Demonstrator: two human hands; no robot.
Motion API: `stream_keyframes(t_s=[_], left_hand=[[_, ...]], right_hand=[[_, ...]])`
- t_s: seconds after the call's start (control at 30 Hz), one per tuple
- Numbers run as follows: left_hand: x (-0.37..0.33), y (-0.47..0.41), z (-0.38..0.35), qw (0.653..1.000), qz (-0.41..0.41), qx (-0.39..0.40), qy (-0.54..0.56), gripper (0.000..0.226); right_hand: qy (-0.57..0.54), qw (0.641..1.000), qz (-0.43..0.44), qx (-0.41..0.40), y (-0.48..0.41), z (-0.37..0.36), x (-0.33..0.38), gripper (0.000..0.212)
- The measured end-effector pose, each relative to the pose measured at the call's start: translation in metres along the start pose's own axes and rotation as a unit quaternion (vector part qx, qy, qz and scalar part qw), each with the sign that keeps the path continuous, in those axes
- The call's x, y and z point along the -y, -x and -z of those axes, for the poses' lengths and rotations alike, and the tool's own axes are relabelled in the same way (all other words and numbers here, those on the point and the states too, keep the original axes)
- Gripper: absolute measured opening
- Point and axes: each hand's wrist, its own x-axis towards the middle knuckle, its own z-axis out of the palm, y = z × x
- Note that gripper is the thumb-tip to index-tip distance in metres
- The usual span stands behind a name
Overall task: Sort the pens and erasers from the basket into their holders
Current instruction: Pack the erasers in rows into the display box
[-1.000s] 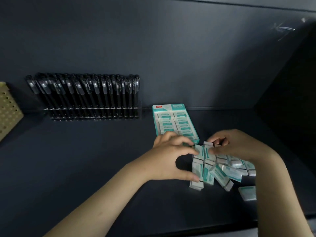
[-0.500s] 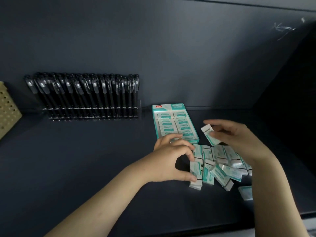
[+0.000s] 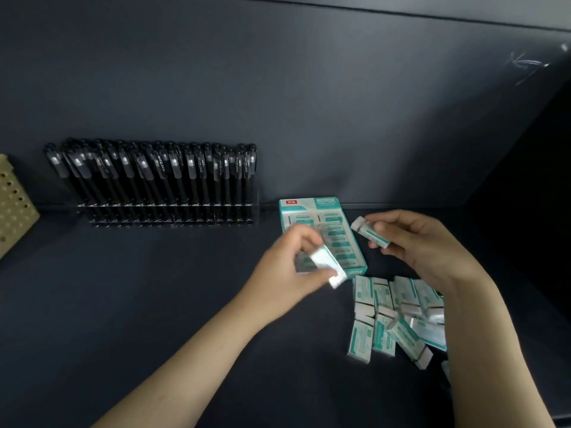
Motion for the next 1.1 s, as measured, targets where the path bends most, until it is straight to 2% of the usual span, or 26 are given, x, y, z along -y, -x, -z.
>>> stream_keyframes(t_s=[0.13, 0.3, 0.43, 0.57, 0.7, 0.8, 0.93, 1.03, 1.1], left_hand=[[0.009, -0.011, 0.025, 0.988, 0.049, -0.117, 0.087, 0.034], [0.028, -0.019, 0.040, 0.974, 0.095, -0.180, 0.103, 0.034], [0.036, -0.024, 0.041, 0.967, 0.117, -0.194, 0.113, 0.037], [0.044, -0.032, 0.040, 0.961, 0.133, -0.208, 0.126, 0.040], [0.046, -0.037, 0.037, 0.958, 0.134, -0.212, 0.136, 0.040], [0.044, -0.037, 0.034, 0.954, 0.123, -0.218, 0.164, 0.036], [0.043, -0.036, 0.033, 0.946, 0.112, -0.227, 0.201, 0.036], [0.045, -0.037, 0.032, 0.943, 0.111, -0.235, 0.207, 0.037], [0.046, -0.036, 0.031, 0.942, 0.111, -0.240, 0.207, 0.036]], right_hand=[[0.033, 0.996, -0.001, 0.080, -0.015, -0.013, 0.011, 0.042], [0.122, 0.984, -0.020, 0.125, -0.040, -0.038, 0.022, 0.034], [0.221, 0.969, -0.019, 0.108, -0.054, -0.054, 0.013, 0.024], [0.247, 0.967, 0.007, 0.061, -0.060, -0.059, 0.000, 0.007], [0.284, 0.958, 0.026, 0.003, -0.065, -0.062, -0.005, 0.015], [0.258, 0.966, 0.024, -0.007, -0.068, -0.063, -0.006, 0.006], [0.251, 0.968, 0.011, 0.011, -0.067, -0.061, -0.005, 0.005], [0.262, 0.964, -0.002, 0.045, -0.064, -0.062, -0.007, 0.021], [0.273, 0.961, 0.007, 0.041, -0.063, -0.063, -0.009, 0.024]])
